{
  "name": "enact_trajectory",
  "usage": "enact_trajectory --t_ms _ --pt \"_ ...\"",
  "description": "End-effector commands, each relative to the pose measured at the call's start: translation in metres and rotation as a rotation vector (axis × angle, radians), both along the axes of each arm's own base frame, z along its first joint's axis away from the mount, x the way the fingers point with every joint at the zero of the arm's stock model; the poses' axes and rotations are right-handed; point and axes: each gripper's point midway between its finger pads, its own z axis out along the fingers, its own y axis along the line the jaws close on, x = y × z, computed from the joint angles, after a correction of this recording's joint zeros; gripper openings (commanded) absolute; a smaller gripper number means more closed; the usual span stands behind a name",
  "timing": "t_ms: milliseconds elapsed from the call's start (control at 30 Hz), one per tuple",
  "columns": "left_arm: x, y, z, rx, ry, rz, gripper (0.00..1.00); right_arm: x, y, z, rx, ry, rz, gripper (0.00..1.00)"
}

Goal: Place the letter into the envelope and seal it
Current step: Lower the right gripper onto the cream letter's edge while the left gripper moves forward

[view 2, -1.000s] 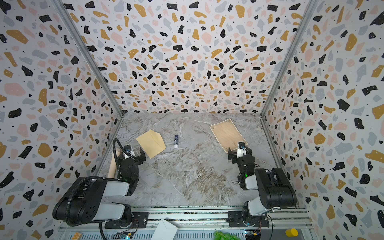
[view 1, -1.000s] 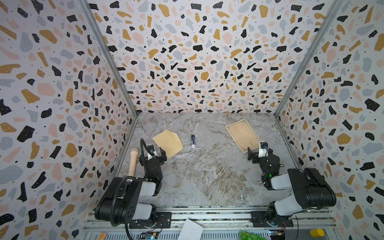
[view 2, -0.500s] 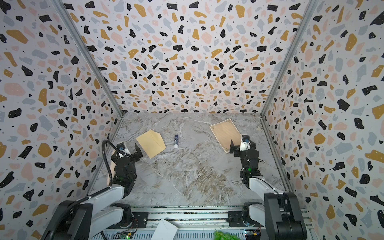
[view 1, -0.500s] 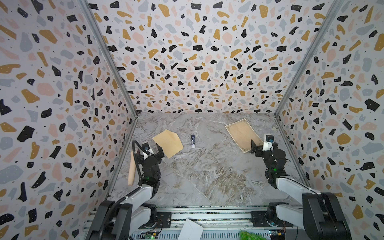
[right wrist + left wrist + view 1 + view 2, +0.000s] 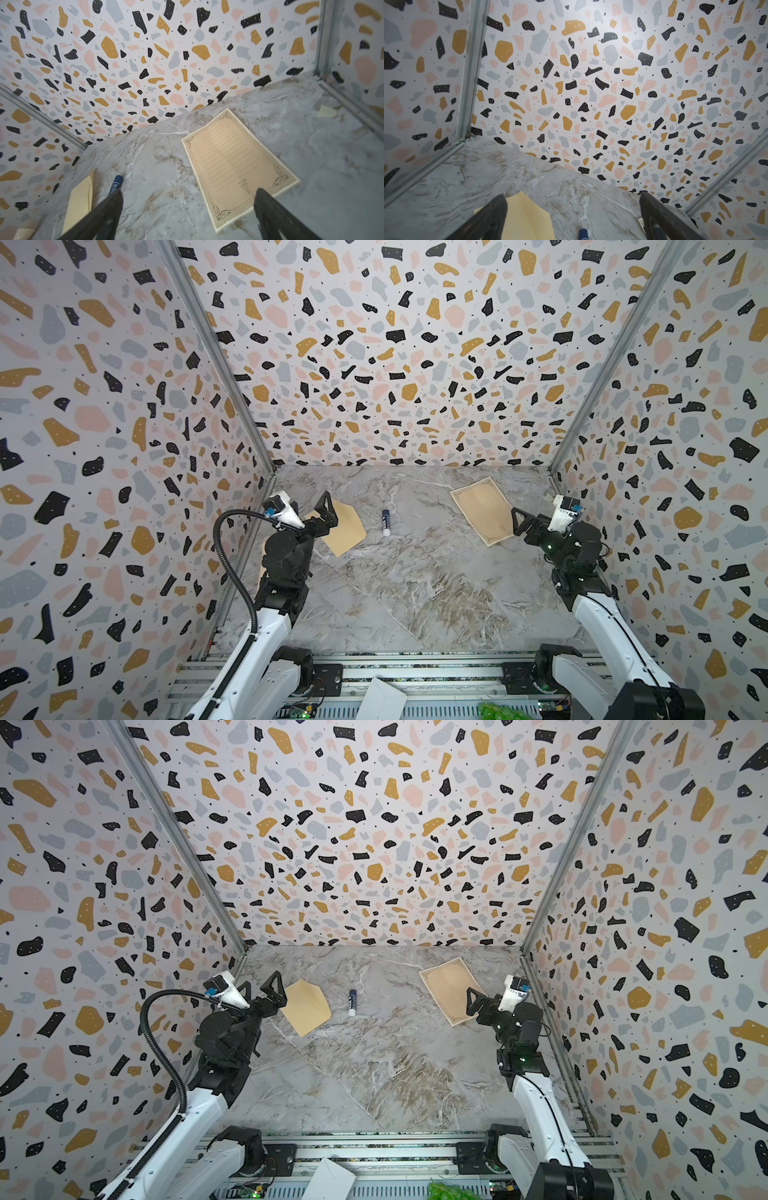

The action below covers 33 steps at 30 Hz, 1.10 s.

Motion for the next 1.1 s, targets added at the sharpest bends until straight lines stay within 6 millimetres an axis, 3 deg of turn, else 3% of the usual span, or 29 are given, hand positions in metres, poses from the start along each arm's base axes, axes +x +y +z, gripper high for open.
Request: enact_trajectory --t_ms 0,133,300,633,1067 --pt "-0.003 -0.017 -0.010 -0.021 0.068 -0.098 1.00 -0.004 0.019 -0.026 0.204 0.115 0.086 0.99" --pt "-0.005 -0.033 -0.025 0.029 0.142 -0.190 1.00 0.006 0.023 -0.053 0.279 0.209 0.095 0.99" --pt "-0.011 -0.051 -0.024 0.007 0.142 -0.300 1.00 0.020 0.028 -0.083 0.377 0.310 0.109 1.00" --pt "-0.023 -0.082 -0.031 0.028 0.166 -0.411 0.99 0.029 0.015 -0.111 0.475 0.374 0.036 0.96" --pt "-0.030 -0.104 -0.020 0.059 0.152 -0.475 1.00 0.046 -0.004 -0.132 0.543 0.405 -0.039 0.93"
